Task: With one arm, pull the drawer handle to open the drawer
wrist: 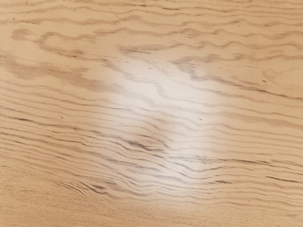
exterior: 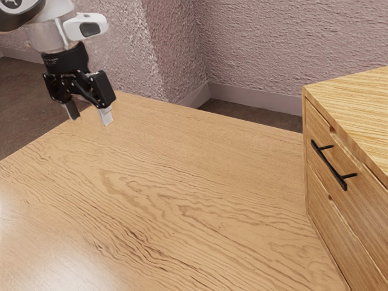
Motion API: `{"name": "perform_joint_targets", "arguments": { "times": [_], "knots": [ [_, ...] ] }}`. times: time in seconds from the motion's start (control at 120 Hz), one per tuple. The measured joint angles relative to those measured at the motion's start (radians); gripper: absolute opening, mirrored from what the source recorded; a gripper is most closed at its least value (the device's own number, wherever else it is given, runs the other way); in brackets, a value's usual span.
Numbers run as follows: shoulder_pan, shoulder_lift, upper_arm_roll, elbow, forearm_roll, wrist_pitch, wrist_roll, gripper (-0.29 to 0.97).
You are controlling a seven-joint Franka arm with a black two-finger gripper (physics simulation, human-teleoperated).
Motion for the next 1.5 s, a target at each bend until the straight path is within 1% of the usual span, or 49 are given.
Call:
{"name": "perform_joint_targets", "arguments": {
  "times": [0.1, 0.167, 0.258, 0.367, 0.433, 0.483, 0.558, 0.6, 0.658, 0.742, 0.833, 0.892, 0.967, 1.042, 1.133, 1.317, 1.35, 1.433, 1.5],
  "knots": [
    [0.048, -0.011, -0.006, -0.002, 0.001, 0.064, -0.007, 0.68],
    [0.090, -0.007, -0.023, 0.002, 0.030, 0.089, -0.009, 0.68],
    [0.133, -0.008, -0.034, 0.004, 0.055, 0.111, -0.015, 0.68],
    [0.181, -0.012, -0.046, 0.005, 0.066, 0.116, -0.043, 0.68],
    [0.207, -0.027, -0.059, 0.014, 0.047, 0.091, -0.108, 0.68],
    [0.225, -0.029, -0.087, 0.039, 0.021, 0.087, -0.155, 0.68],
    [0.232, -0.026, -0.157, 0.048, -0.063, 0.130, -0.228, 0.68],
    [0.202, -0.021, -0.182, 0.046, -0.131, 0.168, -0.267, 0.68],
    [0.130, 0.005, -0.195, 0.043, -0.233, 0.231, -0.318, 0.68],
    [0.008, 0.055, -0.200, 0.043, -0.341, 0.305, -0.391, 0.68],
    [-0.140, 0.118, -0.204, 0.042, -0.416, 0.377, -0.466, 0.68],
    [-0.179, 0.139, -0.204, 0.029, -0.438, 0.415, -0.513, 0.68],
    [-0.172, 0.130, -0.204, -0.025, -0.457, 0.469, -0.569, 0.66],
    [-0.169, 0.090, -0.206, -0.096, -0.469, 0.522, -0.627, 0.60],
    [-0.211, 0.044, -0.207, -0.187, -0.483, 0.585, -0.696, 0.54],
    [-0.282, 0.028, -0.226, -0.242, -0.503, 0.660, -0.814, 0.43],
    [-0.293, 0.028, -0.228, -0.244, -0.488, 0.670, -0.833, 0.43],
    [-0.298, 0.020, -0.247, -0.246, -0.383, 0.698, -0.892, 0.42],
    [-0.306, 0.016, -0.253, -0.256, -0.329, 0.714, -0.935, 0.44]
  ]
}}
